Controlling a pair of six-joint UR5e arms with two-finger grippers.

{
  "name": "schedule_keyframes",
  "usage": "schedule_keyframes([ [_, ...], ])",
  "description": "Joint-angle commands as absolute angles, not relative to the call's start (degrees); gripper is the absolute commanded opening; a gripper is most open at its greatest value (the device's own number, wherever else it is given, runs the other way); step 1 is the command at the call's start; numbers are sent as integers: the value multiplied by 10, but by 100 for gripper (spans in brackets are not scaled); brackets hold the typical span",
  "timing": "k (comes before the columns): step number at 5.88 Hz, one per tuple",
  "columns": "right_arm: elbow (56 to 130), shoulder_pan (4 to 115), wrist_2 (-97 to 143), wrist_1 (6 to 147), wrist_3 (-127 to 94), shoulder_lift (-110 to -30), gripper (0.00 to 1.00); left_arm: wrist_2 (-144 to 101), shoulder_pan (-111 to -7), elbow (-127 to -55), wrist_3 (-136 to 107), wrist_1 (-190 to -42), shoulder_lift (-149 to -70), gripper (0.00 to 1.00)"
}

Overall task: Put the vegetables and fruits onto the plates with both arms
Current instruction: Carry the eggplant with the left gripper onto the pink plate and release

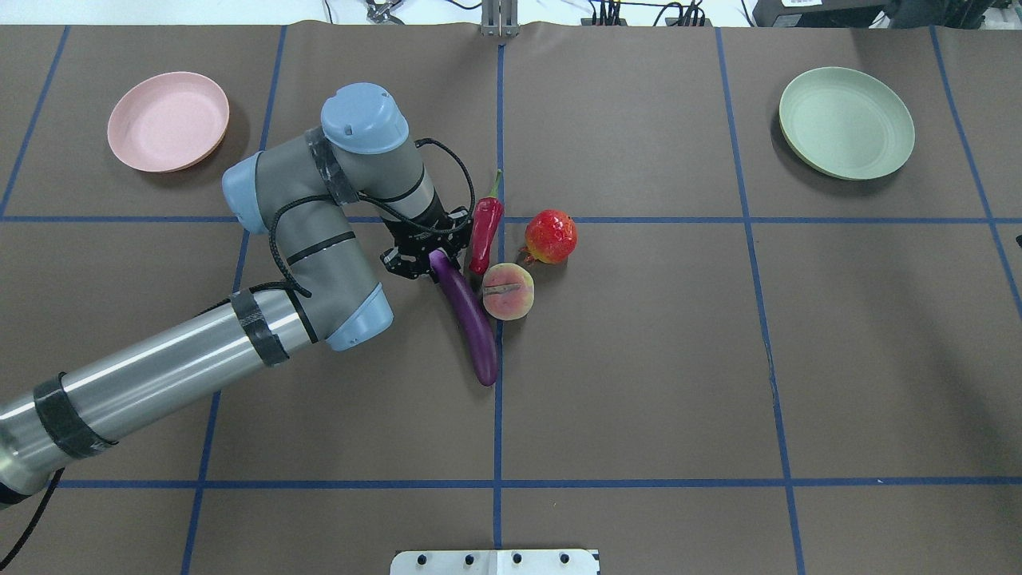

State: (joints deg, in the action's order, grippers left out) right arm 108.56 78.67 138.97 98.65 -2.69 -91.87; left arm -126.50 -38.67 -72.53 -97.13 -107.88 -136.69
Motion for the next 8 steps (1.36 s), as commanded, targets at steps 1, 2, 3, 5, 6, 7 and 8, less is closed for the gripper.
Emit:
schedule_keyframes([
  [1, 1091, 773, 1405, 986, -55, -909, 100, -1310, -460, -793, -948, -1075, -1312, 0],
  [2, 1100, 754, 1405, 986, -103, -894, 100, -1322, -504, -803, -874, -1074, -1275, 0],
  [3, 1103, 736, 1404, 985, -112, -889, 100, -1321, -564, -746, -760, -1074, -1264, 0],
  [5, 1103, 729, 1404, 985, -114, -889, 100, -1316, -668, -576, -621, -1076, -1294, 0],
  [6, 1100, 722, 1403, 982, -116, -886, 100, -1246, -691, -531, -633, -1074, -1299, 0],
  [7, 1100, 721, 1403, 980, -116, -886, 100, -1211, -701, -517, -735, -1081, -1306, 0],
  [8, 1100, 720, 1403, 978, -119, -886, 100, -1177, -702, -509, -805, -1084, -1321, 0],
])
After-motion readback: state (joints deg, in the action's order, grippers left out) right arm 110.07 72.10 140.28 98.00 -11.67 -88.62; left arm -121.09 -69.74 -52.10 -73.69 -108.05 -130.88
